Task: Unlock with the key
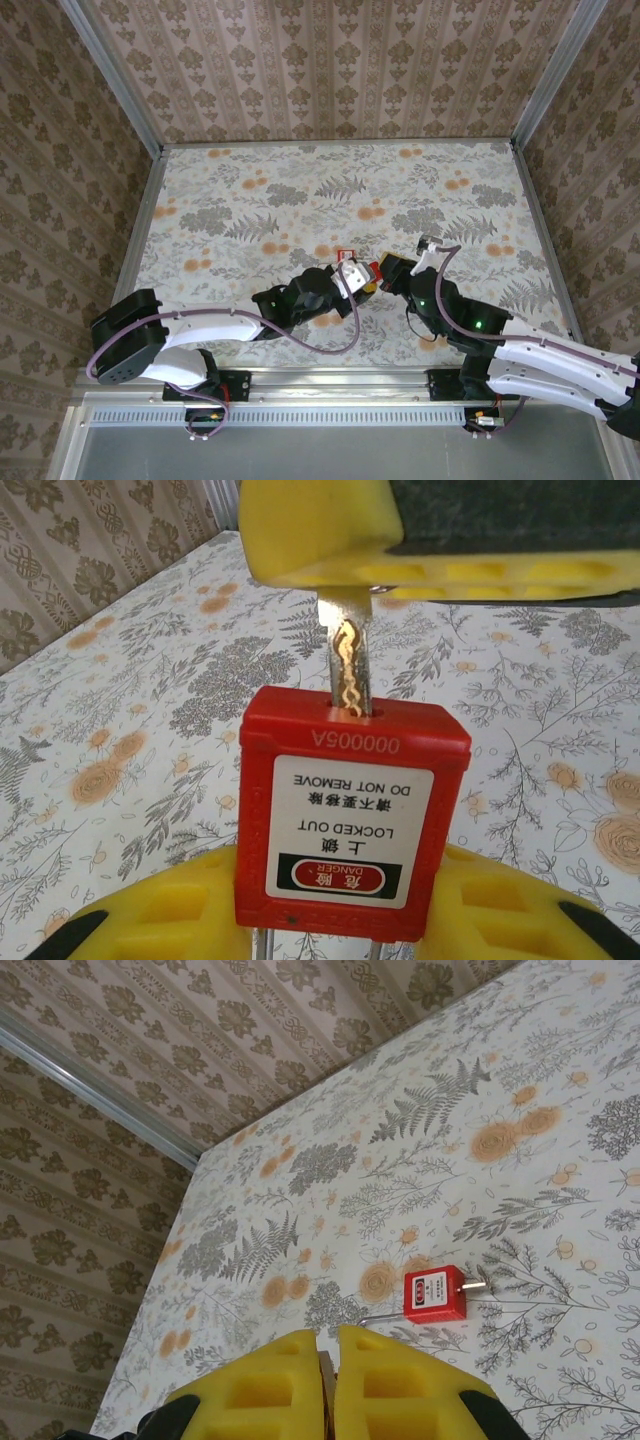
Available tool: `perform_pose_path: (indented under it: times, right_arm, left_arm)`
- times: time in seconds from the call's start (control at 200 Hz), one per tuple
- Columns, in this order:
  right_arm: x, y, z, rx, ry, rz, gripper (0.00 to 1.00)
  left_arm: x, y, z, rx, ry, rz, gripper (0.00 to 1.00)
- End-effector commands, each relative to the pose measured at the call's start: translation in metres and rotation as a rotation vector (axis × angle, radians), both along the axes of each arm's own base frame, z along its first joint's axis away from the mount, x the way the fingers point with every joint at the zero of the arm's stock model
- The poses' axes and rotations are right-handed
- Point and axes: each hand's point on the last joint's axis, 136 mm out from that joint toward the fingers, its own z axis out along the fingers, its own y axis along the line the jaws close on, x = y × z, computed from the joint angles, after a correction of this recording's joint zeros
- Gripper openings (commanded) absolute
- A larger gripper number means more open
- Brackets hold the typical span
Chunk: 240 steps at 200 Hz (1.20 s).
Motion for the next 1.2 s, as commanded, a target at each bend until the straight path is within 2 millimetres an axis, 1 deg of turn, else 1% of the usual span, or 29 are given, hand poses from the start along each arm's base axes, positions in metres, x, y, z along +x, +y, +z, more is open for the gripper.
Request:
perform_pose_path:
  times: [0.0, 0.095, 0.19, 0.47, 0.69, 0.785, 0.88, 0.93, 1.04, 1.195]
  right_arm:
    - [-0.013, 0.005, -0.024, -0.144, 0.068, 0.081, 0.0]
    - [-0.01, 0.0, -0.006, -0.188, 0.023, 0.075, 0.0]
    - [-0.009, -0.004, 0.007, -0.225, -0.006, 0.065, 0.0]
    - [-0.005, -0.012, 0.03, -0.291, -0.069, 0.048, 0.0]
    - [-0.002, -0.016, 0.05, -0.361, -0.111, 0.045, 0.0]
    - [0.001, -0.018, 0.051, -0.392, -0.111, 0.038, 0.0]
    - [0.003, -0.021, 0.046, -0.407, -0.098, 0.036, 0.0]
    - [0.003, -0.021, 0.04, -0.409, -0.088, 0.038, 0.0]
    - [0.0, -0.014, 0.027, -0.392, -0.081, 0.079, 0.0]
    - [-0.002, -0.021, 0.02, -0.338, -0.052, 0.074, 0.0]
  left_arm:
    - [-0.012, -0.02, 0.133, -0.424, -0.107, -0.066, 0.2]
    - [-0.011, -0.021, 0.125, -0.405, -0.097, -0.061, 0.2]
    - [-0.01, -0.022, 0.118, -0.39, -0.089, -0.056, 0.2]
    - [-0.01, -0.028, 0.106, -0.366, -0.06, -0.065, 0.2]
    - [-0.01, -0.038, 0.089, -0.319, -0.035, -0.076, 0.2]
    - [-0.009, -0.041, 0.083, -0.305, -0.028, -0.078, 0.2]
    - [-0.011, -0.042, 0.08, -0.298, -0.024, -0.085, 0.2]
    - [-0.011, -0.041, 0.083, -0.304, -0.024, -0.087, 0.2]
    - [-0.015, -0.039, 0.093, -0.337, -0.025, -0.108, 0.2]
    - [-0.021, -0.033, 0.109, -0.382, -0.028, -0.13, 0.2]
